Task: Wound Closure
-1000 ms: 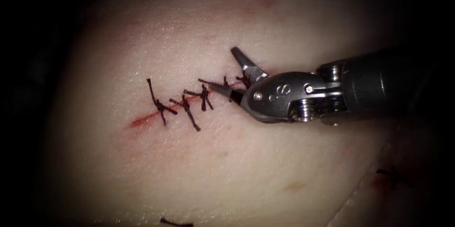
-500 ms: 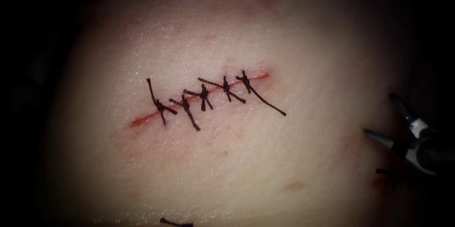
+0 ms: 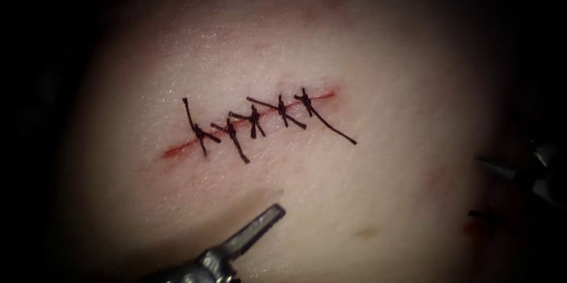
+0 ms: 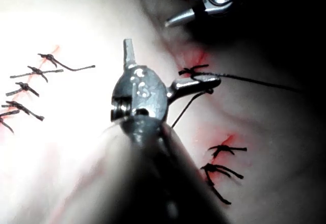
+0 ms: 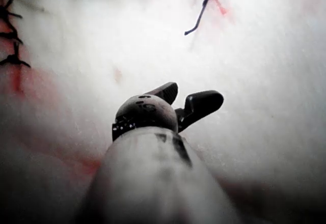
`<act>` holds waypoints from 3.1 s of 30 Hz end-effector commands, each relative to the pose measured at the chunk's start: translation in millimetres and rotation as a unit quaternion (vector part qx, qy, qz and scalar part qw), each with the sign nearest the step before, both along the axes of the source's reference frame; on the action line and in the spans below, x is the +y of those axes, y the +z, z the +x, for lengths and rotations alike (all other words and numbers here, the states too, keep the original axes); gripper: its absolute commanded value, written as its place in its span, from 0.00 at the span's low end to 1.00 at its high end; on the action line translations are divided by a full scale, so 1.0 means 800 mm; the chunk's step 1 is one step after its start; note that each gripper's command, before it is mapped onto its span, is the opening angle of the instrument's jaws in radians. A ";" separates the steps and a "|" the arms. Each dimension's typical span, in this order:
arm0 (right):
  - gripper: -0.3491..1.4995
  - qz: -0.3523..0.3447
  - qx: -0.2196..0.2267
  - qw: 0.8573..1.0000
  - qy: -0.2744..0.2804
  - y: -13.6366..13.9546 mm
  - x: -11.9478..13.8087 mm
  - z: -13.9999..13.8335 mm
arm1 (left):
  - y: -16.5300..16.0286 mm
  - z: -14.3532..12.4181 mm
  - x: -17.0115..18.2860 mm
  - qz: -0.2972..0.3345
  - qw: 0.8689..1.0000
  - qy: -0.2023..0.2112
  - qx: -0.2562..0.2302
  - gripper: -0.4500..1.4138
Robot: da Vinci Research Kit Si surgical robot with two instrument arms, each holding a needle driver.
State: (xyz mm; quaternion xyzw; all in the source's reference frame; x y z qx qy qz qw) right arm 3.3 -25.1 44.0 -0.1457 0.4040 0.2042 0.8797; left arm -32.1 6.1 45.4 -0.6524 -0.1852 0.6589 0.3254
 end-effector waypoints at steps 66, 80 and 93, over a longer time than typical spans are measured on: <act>0.75 -0.012 0.039 0.996 -0.083 0.0038 -0.0055 0.0102 | 0.0268 0.0271 -0.0023 -0.297 0.846 0.244 0.369 0.80; 0.72 -0.006 0.039 0.996 -0.082 0.0030 -0.0043 0.0100 | 0.0145 0.0208 0.0046 -0.244 0.923 0.117 0.274 0.63; 0.70 -0.007 0.041 0.996 -0.084 0.0031 -0.0045 0.0100 | -0.0019 0.0137 0.0106 -0.156 0.972 -0.018 0.176 0.52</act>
